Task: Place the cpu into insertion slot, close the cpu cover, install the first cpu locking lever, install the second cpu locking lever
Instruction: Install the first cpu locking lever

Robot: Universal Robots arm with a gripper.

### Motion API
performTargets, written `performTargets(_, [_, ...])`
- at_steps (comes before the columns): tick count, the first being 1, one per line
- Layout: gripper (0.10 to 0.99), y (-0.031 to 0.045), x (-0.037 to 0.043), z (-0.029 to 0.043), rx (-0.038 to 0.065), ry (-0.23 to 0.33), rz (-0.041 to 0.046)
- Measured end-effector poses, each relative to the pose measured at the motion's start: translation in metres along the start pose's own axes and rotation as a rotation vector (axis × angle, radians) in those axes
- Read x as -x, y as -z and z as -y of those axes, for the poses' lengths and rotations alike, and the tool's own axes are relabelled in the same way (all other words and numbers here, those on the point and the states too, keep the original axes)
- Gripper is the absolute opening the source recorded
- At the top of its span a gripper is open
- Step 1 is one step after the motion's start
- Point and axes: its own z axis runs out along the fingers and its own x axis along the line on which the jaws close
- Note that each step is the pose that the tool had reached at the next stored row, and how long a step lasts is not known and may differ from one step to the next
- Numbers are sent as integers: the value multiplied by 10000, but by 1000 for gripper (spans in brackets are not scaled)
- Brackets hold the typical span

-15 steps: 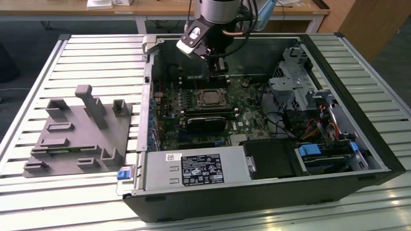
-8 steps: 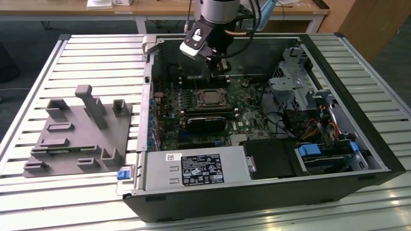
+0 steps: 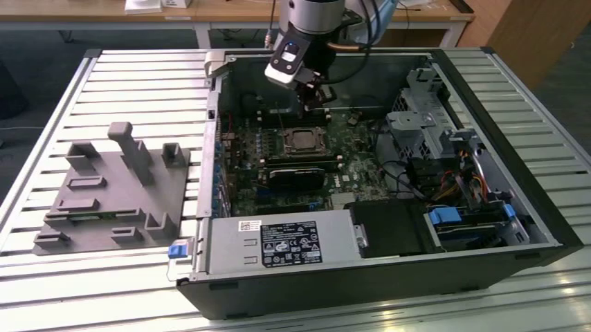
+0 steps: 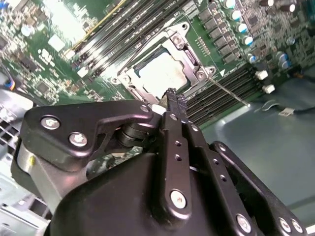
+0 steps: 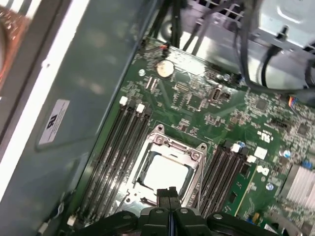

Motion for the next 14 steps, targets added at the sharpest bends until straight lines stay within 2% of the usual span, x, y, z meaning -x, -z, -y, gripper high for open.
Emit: performTargets(14, [114,0,0,0,-21,2062,-28])
